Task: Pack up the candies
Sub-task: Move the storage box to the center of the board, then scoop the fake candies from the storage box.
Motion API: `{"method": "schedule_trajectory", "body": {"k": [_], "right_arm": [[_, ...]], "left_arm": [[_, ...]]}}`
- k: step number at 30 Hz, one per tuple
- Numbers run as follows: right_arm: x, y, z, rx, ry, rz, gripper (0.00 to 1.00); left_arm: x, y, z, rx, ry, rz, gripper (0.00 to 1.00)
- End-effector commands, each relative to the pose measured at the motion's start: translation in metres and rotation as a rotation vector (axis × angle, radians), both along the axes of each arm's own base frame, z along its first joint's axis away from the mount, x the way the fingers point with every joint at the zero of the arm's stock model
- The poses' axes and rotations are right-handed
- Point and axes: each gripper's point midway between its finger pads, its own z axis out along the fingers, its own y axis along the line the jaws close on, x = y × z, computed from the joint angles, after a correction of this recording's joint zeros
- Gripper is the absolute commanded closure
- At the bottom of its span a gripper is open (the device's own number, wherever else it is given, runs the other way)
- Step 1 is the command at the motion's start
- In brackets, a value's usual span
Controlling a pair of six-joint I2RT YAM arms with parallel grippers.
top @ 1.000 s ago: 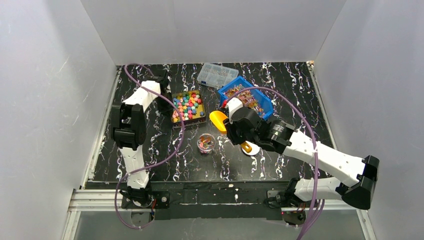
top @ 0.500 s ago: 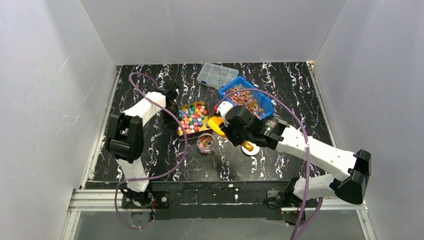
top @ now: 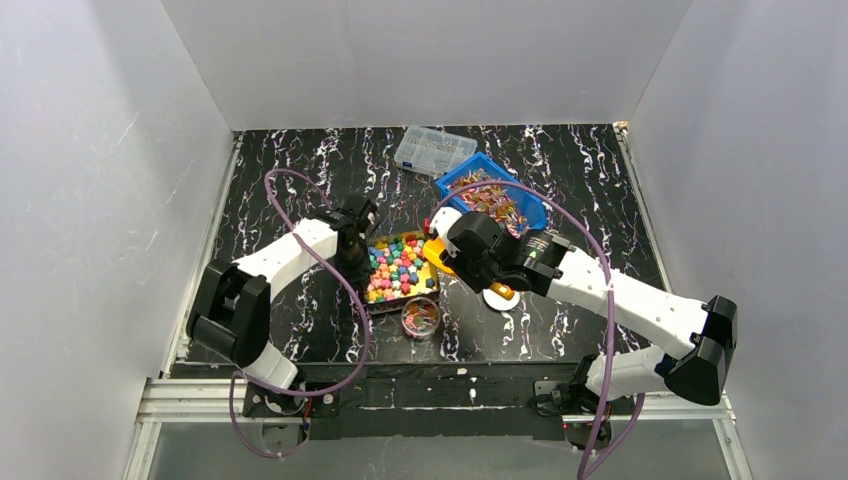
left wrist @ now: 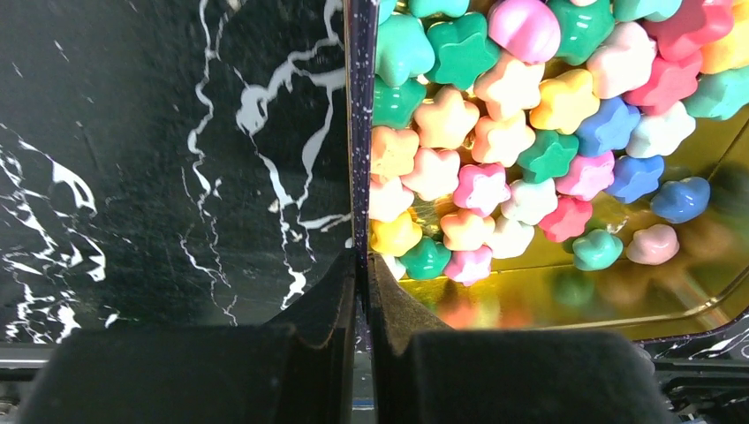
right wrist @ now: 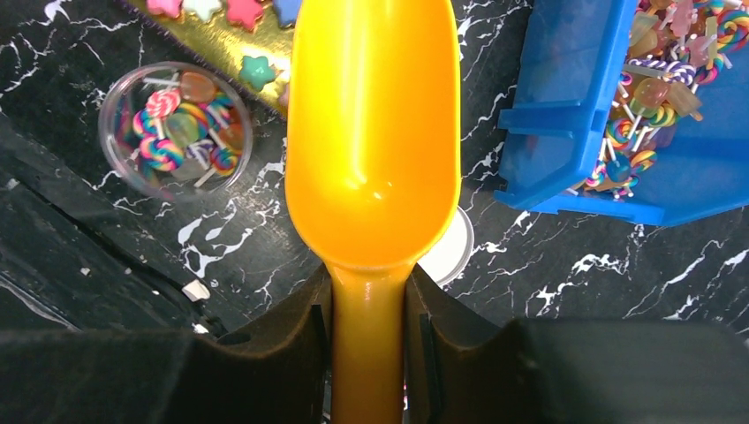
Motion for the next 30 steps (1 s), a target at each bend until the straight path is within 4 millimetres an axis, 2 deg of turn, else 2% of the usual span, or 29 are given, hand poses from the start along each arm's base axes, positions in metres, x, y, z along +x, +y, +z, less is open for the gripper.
{"method": "schedule_trajectory", "body": {"k": [1, 6, 11, 13, 17, 19, 22, 30], "right_arm": [[0.009, 0.000, 0.023, 0.010, -0.067, 0.023, 0.99], [0.007, 0.001, 0.017, -0.028, -0.057, 0.075, 0.99], [0.008, 0.004, 0.009, -0.074, -0.048, 0.127, 0.99], [0.007, 0.006, 0.006, -0.085, -0.040, 0.156, 0.99], [0.008, 0.006, 0.002, -0.116, -0.042, 0.186, 0.99], [0.009, 0.007, 0.001, -0.125, -0.044, 0.197, 0.99], [0.008, 0.010, 0.000, -0.134, -0.033, 0.222, 0.99], [-0.001, 0.017, 0.004, -0.098, -0.014, 0.299, 0.99]], "left_arm": [[-0.002, -0.005, 0.012, -0.036, -0.088, 0.051, 1.00], [0.007, -0.008, 0.011, -0.030, -0.095, 0.046, 1.00], [0.020, -0.020, 0.005, -0.061, -0.098, 0.034, 1.00], [0.023, -0.024, 0.005, -0.079, -0.110, 0.028, 0.89], [0.027, -0.029, 0.008, -0.104, -0.121, 0.000, 0.79], [0.023, -0.036, 0.011, -0.145, -0.108, -0.028, 0.70], [0.020, -0.036, 0.019, -0.159, -0.131, -0.061, 0.57], [0.001, -0.031, 0.062, -0.210, -0.191, -0.139, 0.47]]}}
